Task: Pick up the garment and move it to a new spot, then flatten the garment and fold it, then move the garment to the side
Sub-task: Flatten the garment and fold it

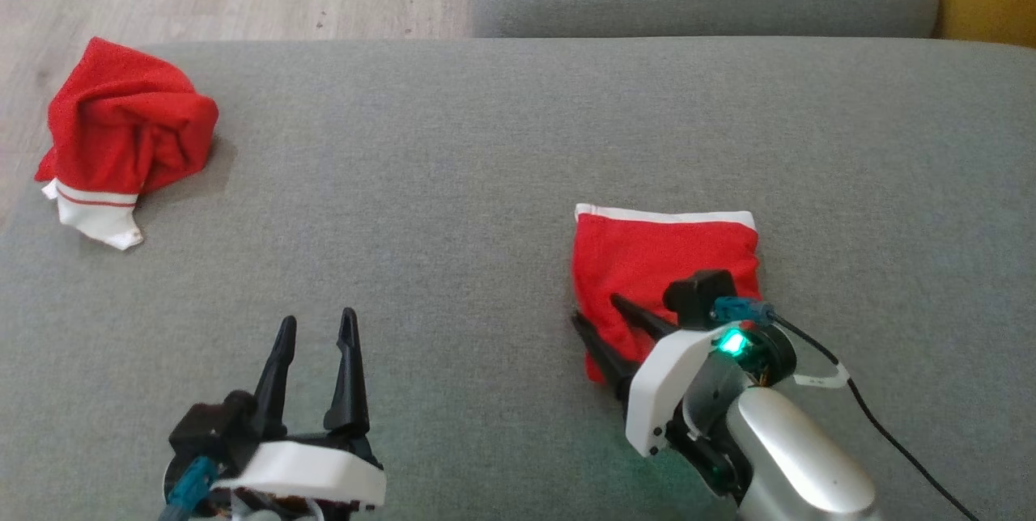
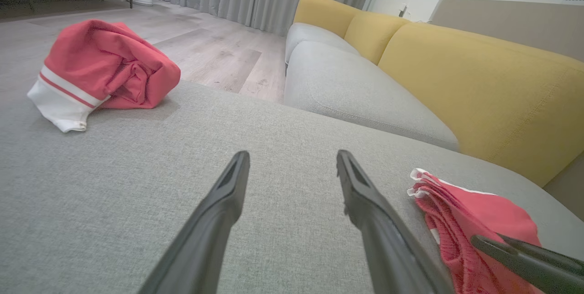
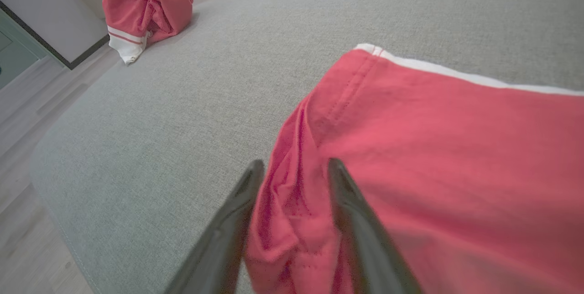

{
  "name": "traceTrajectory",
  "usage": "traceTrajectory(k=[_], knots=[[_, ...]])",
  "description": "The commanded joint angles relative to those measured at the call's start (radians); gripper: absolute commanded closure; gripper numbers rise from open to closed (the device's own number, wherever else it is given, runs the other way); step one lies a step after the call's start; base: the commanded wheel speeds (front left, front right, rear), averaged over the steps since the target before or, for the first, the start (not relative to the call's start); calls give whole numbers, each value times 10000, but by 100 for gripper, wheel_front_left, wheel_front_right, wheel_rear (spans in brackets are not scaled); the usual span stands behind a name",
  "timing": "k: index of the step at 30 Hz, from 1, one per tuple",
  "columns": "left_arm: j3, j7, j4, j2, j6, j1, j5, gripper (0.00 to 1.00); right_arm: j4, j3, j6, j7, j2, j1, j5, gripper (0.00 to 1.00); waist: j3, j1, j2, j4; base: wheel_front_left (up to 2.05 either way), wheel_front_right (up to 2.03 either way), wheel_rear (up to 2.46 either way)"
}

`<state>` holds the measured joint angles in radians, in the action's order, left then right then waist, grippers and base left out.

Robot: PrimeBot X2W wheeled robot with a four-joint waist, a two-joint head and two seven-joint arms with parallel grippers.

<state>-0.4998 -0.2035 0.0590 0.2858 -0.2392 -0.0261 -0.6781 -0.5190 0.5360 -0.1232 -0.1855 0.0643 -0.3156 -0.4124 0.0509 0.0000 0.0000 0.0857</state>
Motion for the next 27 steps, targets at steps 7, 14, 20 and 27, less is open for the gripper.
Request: traceTrajectory(k=[7, 14, 20, 27], knots=[[349, -99, -308, 142, -106, -305, -23, 0, 1105, 103, -75, 577, -140, 200, 33, 0, 6, 0, 0, -283, 0, 0, 0], [273, -93, -311, 126, -121, -304, -22, 0, 2100, -1239, -75, 924, -141, 797, 596, 0, -19, 0, 0, -475, 0, 0, 0], [220, -98, -299, 107, -117, -327, -20, 0, 2653, -2356, -75, 1025, -120, 1195, 1197, 0, 7, 0, 0, -515, 0, 0, 0], [160, -135, -171, 67, -12, -482, -34, 0, 2481, -2386, -75, 1083, 202, 1281, 1977, 100, 195, 0, 0, -393, 0, 0, 0]])
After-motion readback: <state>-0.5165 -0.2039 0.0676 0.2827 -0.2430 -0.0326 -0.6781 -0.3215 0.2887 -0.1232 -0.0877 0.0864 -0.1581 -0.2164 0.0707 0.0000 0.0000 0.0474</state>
